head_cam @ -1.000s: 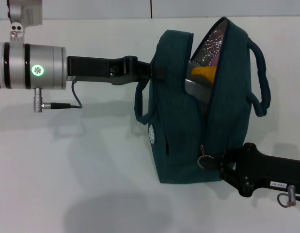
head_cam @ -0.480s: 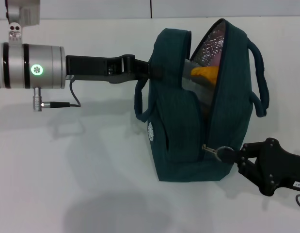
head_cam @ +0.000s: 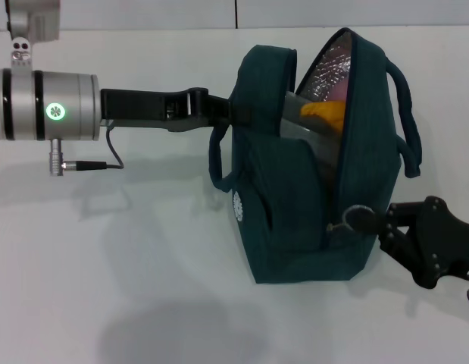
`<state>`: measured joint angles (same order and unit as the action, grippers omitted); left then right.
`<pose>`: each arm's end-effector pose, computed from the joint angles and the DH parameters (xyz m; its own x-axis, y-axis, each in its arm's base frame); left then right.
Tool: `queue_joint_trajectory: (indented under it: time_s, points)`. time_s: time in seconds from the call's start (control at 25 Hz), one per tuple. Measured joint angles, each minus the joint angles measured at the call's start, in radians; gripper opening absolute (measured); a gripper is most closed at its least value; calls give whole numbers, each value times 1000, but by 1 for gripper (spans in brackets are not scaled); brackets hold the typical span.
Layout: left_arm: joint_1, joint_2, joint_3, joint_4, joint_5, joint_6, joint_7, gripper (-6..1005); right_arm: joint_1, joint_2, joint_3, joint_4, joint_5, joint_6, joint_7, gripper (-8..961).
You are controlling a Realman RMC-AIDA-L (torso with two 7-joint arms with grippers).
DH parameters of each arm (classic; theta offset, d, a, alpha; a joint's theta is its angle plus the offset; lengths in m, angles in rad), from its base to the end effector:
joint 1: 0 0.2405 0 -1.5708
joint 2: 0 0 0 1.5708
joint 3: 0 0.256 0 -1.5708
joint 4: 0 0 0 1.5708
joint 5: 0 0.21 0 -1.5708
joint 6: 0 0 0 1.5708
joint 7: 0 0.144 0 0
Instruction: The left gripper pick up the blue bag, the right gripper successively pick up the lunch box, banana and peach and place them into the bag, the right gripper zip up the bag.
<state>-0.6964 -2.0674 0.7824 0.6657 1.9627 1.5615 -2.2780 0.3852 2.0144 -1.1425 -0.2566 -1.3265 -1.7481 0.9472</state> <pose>-0.1960 0.3671 -0.0049 0.3363 0.8602 0.3833 0.8339 -0.4612 0.3033 0.2711 0.2501 -0.0253 0.5785 -0.2137 -0.7872 -0.3819 -0.9237 -0.0299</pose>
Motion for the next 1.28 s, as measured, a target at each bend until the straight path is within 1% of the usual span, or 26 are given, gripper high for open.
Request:
queue_joint_trajectory:
  time_s: [0.24, 0.52, 0.72, 0.96, 1.0, 1.08, 1.12, 1.16, 1.2, 1.24, 1.28]
  points:
    - [16, -12, -2, 0, -28, 2, 91, 104, 24, 5, -2, 2, 46, 0, -6, 11]
    - [88, -16, -1, 0, -152, -1, 228, 105, 47, 13, -5, 3, 73, -7, -7, 12]
    - [126, -16, -1, 0, -200, 3, 298, 105, 57, 14, -5, 9, 95, -8, -7, 13]
    - [171, -17, 0, -48, -262, 25, 424, 335, 68, 14, -10, 10, 152, -8, -3, 13]
    - [194, -17, -2, -78, -300, 54, 507, 385, 74, 14, -10, 10, 171, -8, -1, 13]
    - [212, -17, -3, -87, -328, 81, 567, 484, 82, 13, -10, 10, 178, -8, 0, 14]
    - [232, -18, -2, -92, -351, 105, 627, 534, 86, 13, -10, 10, 178, -7, 0, 14]
    - [263, -19, -1, -113, -384, 134, 726, 584, 95, 13, -8, 12, 178, -4, 0, 14]
    - [263, -19, -1, -113, -384, 134, 726, 613, 95, 13, -8, 12, 178, -4, 0, 14]
    - [275, -19, 0, -134, -398, 142, 773, 641, 101, 14, -8, 15, 183, -3, 0, 14]
    - [282, -19, 0, -148, -401, 144, 795, 642, 106, 14, -8, 18, 187, -2, 0, 14]
